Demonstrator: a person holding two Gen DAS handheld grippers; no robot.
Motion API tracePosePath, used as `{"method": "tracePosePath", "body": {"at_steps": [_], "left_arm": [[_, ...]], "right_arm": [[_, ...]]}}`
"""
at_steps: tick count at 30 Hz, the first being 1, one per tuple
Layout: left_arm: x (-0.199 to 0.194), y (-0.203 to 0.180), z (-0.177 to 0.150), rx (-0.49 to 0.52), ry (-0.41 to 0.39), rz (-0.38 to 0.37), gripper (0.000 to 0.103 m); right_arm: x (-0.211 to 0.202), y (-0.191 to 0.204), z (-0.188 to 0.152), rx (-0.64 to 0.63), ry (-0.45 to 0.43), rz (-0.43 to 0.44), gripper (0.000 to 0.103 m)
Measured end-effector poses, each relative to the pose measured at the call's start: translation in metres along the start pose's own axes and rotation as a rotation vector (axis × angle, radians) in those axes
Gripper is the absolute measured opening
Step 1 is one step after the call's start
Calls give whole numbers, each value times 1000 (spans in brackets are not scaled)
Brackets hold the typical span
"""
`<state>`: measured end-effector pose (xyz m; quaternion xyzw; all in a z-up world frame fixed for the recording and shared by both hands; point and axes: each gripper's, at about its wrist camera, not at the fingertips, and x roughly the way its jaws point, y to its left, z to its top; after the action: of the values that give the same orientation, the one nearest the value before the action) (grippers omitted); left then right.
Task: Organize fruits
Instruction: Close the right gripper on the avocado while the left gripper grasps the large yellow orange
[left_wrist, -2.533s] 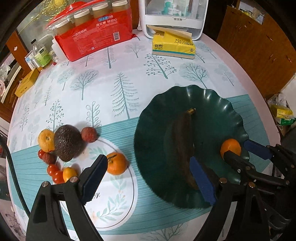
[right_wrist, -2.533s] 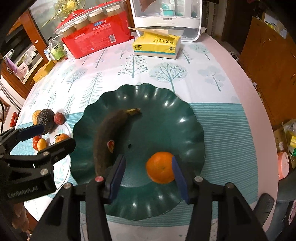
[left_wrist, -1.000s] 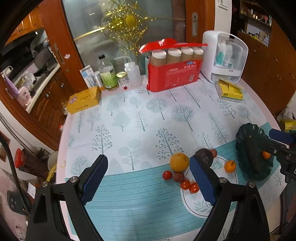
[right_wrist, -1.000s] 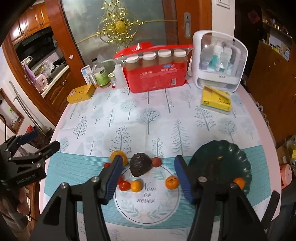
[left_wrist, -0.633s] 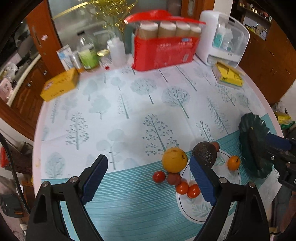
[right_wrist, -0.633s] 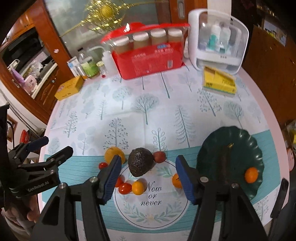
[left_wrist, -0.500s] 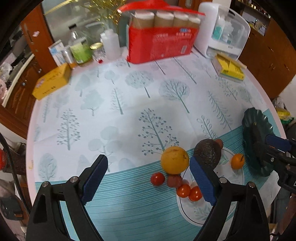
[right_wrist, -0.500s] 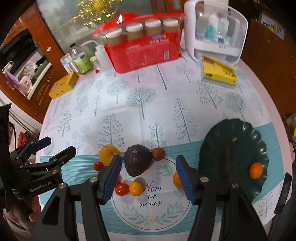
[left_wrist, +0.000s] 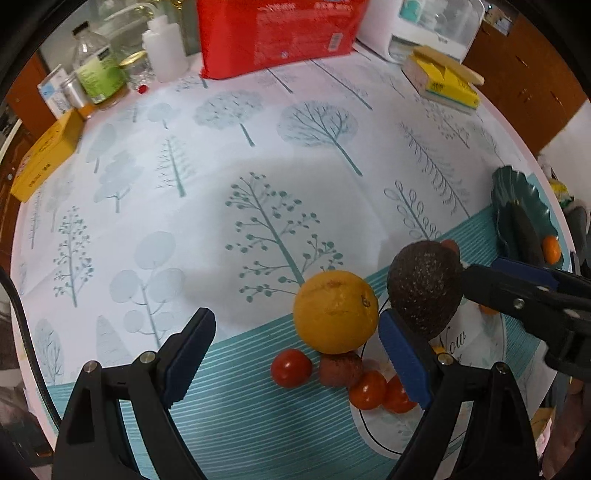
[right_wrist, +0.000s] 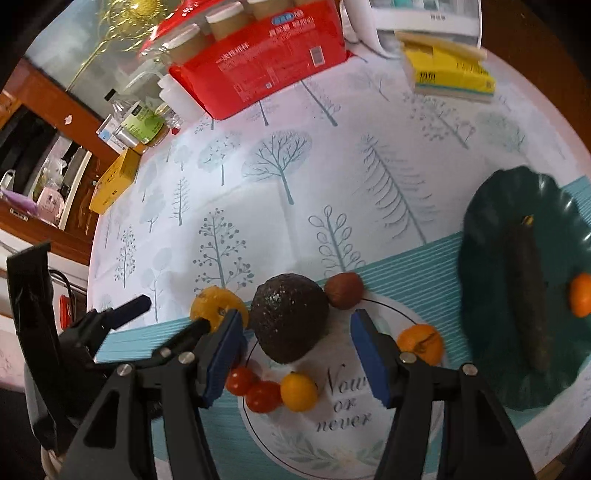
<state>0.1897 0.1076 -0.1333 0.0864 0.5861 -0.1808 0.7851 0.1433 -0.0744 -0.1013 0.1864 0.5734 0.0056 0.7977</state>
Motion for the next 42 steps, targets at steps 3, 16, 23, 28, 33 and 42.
{"method": "tracePosePath", "body": {"at_steps": [3,16,23,28,33,42], "left_arm": [[9,-2,0,11,12,-9,89],[21,-5,2,-4,20,-115,71],[26,-11,3,-7,19,-157,59],[35,-13,4,-22,49,-157,56],[36,-6,6,-84,61,-193,53],[33,1,15,-188,64,-215,63]], "right_arm": [[14,-3,0,24,31,0,62],[40,-4,-4,78,61,76,66],[47,-17,-6,146,62,126,62],[39,-19,-9,135,45,107,62],[21,-20,-14,94,19,88,61],[6,-30,-23,97,-6,89,61]]}}
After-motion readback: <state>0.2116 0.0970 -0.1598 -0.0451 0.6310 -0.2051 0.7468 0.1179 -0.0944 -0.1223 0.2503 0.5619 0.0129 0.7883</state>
